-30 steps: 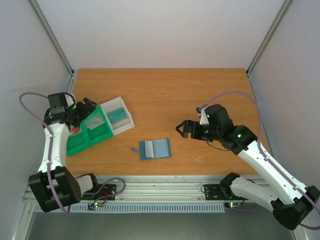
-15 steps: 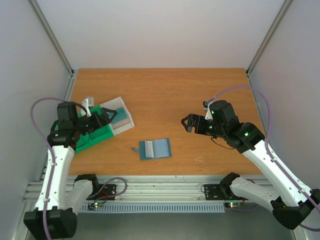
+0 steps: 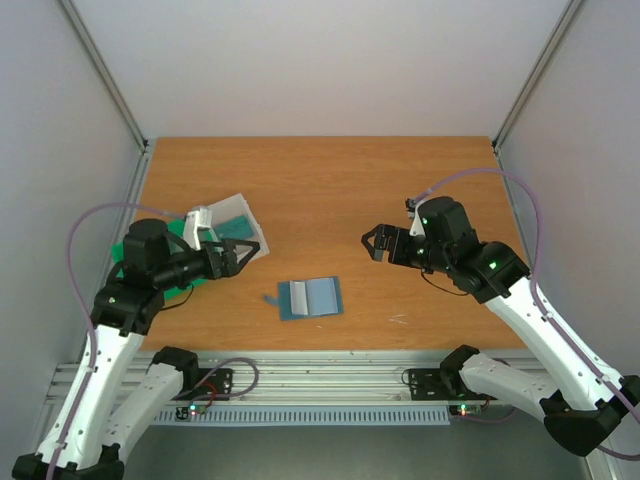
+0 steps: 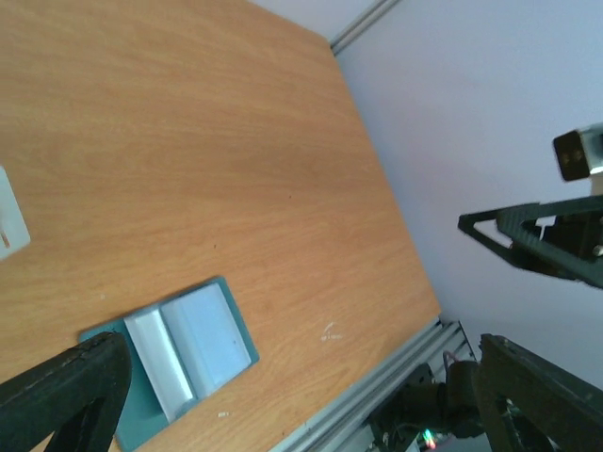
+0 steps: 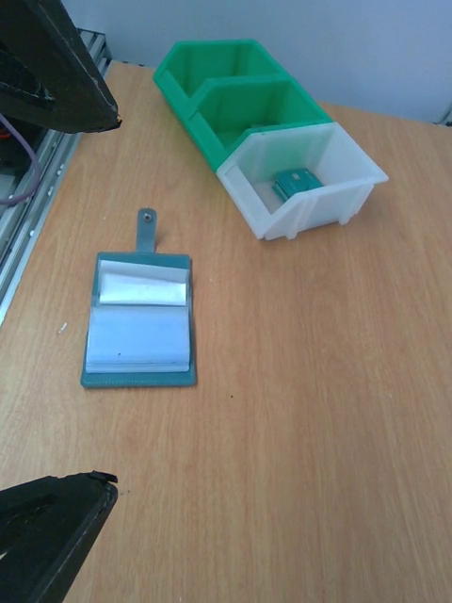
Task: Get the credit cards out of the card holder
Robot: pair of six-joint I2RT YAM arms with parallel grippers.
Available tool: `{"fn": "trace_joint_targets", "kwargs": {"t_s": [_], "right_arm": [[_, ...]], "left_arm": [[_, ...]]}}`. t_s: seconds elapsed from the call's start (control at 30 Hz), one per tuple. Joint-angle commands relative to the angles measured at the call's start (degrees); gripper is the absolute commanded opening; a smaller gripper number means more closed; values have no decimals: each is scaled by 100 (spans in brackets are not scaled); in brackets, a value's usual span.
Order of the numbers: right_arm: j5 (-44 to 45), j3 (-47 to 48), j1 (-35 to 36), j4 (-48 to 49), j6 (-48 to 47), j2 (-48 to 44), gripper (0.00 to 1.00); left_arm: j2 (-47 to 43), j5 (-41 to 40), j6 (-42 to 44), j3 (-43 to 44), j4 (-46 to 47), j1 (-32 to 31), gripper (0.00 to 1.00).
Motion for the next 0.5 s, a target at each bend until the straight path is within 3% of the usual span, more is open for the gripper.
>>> {"fn": "trace_joint_targets", "kwargs": {"t_s": [0.0,0.47], "right_arm": [[-208,336,1,81,-78,108,99],[-268,322,2,227,-157,123,99]], "left_arm": [[-78,-347,147,539,53,-22,99],[-110,-398,108,532,327,-19,100]]}}
